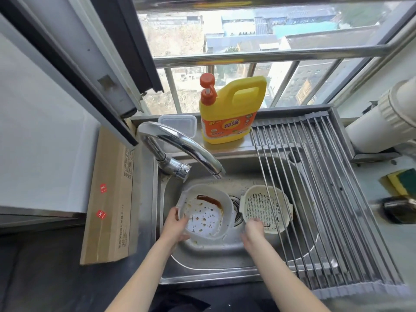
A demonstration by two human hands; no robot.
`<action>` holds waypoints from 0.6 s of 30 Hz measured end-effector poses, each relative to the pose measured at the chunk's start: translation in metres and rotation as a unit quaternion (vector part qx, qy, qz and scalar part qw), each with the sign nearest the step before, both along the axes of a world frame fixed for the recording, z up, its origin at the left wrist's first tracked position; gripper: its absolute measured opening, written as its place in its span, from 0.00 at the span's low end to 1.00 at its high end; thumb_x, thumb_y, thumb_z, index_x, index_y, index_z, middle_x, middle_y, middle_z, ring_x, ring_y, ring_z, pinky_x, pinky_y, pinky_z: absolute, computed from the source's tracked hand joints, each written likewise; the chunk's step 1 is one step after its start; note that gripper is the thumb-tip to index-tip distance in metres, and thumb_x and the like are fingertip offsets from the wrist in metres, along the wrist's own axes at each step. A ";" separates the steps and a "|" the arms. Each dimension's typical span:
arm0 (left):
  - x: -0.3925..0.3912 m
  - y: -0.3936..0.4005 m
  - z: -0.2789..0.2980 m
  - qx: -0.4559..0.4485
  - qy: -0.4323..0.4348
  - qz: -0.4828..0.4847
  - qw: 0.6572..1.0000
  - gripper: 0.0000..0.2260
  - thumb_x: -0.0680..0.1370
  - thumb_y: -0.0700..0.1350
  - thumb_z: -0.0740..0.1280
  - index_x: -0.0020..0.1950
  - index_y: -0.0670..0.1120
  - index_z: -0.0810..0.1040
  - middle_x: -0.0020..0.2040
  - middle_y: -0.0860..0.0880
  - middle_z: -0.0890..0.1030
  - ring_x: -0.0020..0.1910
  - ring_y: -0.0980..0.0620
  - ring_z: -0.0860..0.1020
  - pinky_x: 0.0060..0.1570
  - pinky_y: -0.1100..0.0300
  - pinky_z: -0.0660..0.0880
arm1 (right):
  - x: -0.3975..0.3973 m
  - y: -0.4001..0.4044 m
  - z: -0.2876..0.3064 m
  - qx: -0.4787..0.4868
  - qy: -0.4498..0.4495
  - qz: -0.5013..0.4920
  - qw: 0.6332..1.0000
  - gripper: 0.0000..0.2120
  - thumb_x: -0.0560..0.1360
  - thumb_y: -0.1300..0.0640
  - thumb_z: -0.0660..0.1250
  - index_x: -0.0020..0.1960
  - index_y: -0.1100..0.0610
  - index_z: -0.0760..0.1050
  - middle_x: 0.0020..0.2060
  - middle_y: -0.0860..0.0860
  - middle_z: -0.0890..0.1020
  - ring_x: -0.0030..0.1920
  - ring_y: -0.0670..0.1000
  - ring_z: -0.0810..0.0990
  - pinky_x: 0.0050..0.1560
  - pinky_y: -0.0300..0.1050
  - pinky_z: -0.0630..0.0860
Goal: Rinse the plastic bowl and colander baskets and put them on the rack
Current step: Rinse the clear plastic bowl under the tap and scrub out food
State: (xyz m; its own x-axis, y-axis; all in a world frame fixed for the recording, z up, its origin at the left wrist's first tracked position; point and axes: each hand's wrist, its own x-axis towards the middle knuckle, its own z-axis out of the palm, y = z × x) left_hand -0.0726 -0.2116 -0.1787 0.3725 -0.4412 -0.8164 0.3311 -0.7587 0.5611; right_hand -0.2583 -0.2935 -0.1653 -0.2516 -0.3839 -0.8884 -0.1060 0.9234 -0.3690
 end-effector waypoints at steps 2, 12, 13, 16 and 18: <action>-0.001 0.001 0.002 -0.024 0.034 0.012 0.999 0.21 0.79 0.38 0.63 0.72 0.48 0.64 0.70 0.45 0.70 0.65 0.41 0.73 0.51 0.44 0.79 | 0.011 0.008 0.016 -0.054 -0.007 0.088 0.995 0.21 0.83 0.60 0.50 0.75 0.59 0.56 0.72 0.58 0.64 0.71 0.59 0.64 0.69 0.54 0.63; -0.020 0.003 0.044 -0.164 0.028 0.003 0.986 0.24 0.72 0.33 0.72 0.63 0.50 0.71 0.60 0.46 0.78 0.59 0.46 0.77 0.52 0.47 0.79 | -0.002 -0.031 0.068 -0.319 -0.003 0.232 0.919 0.12 0.83 0.56 0.52 0.64 0.53 0.67 0.57 0.52 0.76 0.56 0.51 0.76 0.52 0.44 0.72; -0.022 0.002 0.049 -0.181 0.021 -0.004 0.983 0.26 0.71 0.34 0.73 0.65 0.50 0.69 0.59 0.47 0.78 0.59 0.47 0.77 0.53 0.50 0.78 | -0.004 -0.036 0.074 -0.334 0.005 0.237 0.912 0.13 0.83 0.57 0.52 0.65 0.54 0.67 0.59 0.54 0.76 0.56 0.52 0.76 0.55 0.46 0.73; -0.027 -0.002 0.071 -0.212 0.061 0.016 0.975 0.21 0.73 0.38 0.72 0.62 0.52 0.71 0.60 0.44 0.79 0.57 0.48 0.79 0.53 0.47 0.80 | -0.008 -0.052 0.101 -0.392 -0.002 0.229 0.891 0.12 0.83 0.57 0.53 0.65 0.55 0.68 0.58 0.55 0.77 0.57 0.54 0.77 0.57 0.48 0.75; -0.028 -0.004 0.089 -0.230 0.110 0.039 0.966 0.17 0.74 0.42 0.72 0.59 0.51 0.72 0.60 0.44 0.78 0.58 0.47 0.79 0.50 0.46 0.80 | -0.005 -0.069 0.132 -0.464 -0.006 0.231 0.855 0.10 0.82 0.58 0.55 0.62 0.55 0.69 0.54 0.51 0.78 0.54 0.49 0.78 0.54 0.45 0.76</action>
State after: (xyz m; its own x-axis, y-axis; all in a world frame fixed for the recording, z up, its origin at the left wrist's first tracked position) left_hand -0.1010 -0.2154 -0.0893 0.2581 -0.7540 -0.6040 0.5271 -0.4141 0.7421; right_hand -0.2636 -0.3621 -0.0335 0.1249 -0.9809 -0.1492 -0.3709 0.0933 -0.9240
